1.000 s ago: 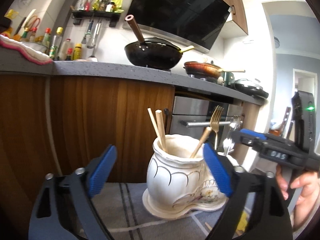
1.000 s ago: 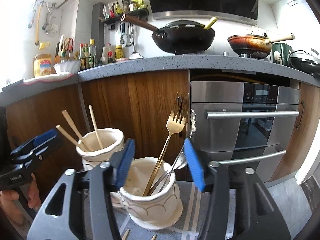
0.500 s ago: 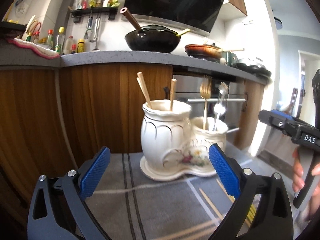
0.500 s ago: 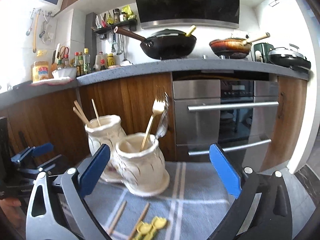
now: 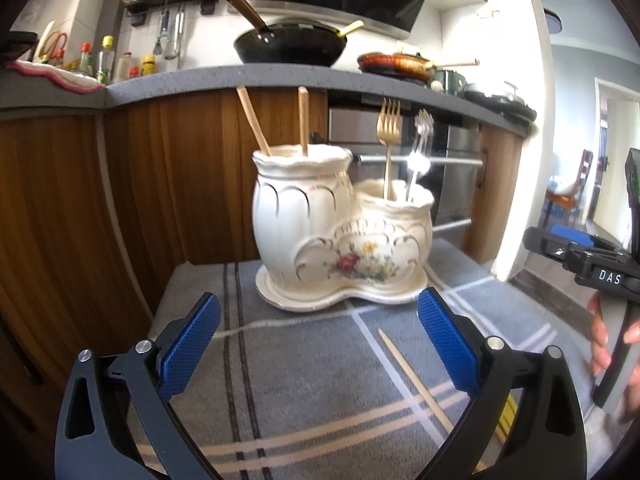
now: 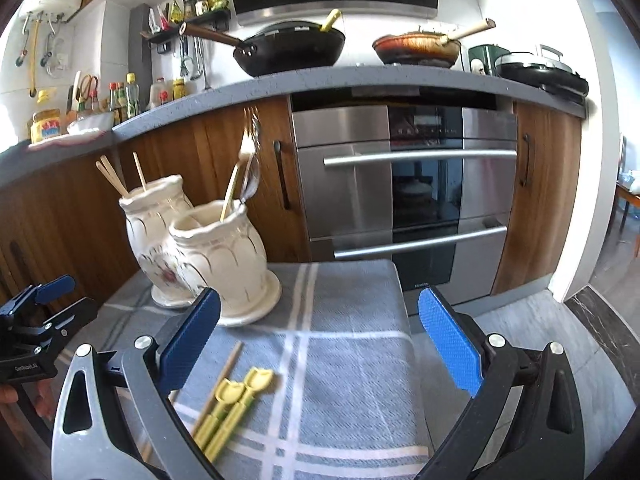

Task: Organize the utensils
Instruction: 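Move both open tools back down toward the utensils on the cloth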

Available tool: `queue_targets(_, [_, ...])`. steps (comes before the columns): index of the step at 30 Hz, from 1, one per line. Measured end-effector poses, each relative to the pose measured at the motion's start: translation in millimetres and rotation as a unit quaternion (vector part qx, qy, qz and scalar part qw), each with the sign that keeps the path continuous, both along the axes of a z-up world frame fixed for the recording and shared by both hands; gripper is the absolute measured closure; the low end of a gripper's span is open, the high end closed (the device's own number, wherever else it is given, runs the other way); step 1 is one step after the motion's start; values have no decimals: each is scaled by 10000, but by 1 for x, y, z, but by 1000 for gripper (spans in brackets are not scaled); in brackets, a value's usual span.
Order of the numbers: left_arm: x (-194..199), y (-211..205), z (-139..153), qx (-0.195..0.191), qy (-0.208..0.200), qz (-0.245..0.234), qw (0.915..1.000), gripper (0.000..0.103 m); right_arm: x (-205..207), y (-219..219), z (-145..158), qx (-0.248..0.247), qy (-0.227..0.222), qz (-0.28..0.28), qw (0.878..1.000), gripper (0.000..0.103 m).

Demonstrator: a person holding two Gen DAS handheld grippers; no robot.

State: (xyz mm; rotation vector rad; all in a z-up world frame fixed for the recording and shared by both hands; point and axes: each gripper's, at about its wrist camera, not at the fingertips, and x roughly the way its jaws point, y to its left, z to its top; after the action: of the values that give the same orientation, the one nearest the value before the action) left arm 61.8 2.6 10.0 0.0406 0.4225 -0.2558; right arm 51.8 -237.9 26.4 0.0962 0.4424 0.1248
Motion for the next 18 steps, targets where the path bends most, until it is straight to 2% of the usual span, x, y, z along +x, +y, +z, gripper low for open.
queue_targets(8, [9,-7,-18,233,582,-47,9980,5,16,-13,-10,287,422,-4,9987,5])
queue_targets(12, [14,-17,-28,444,1090,-168,9929,5,22,-19,-14,468,647,-14,9968,5])
queue_targets(18, [12,-37,-43,396,1625,-508,9846,8,28,-15,-19,372,843,26,9957,5])
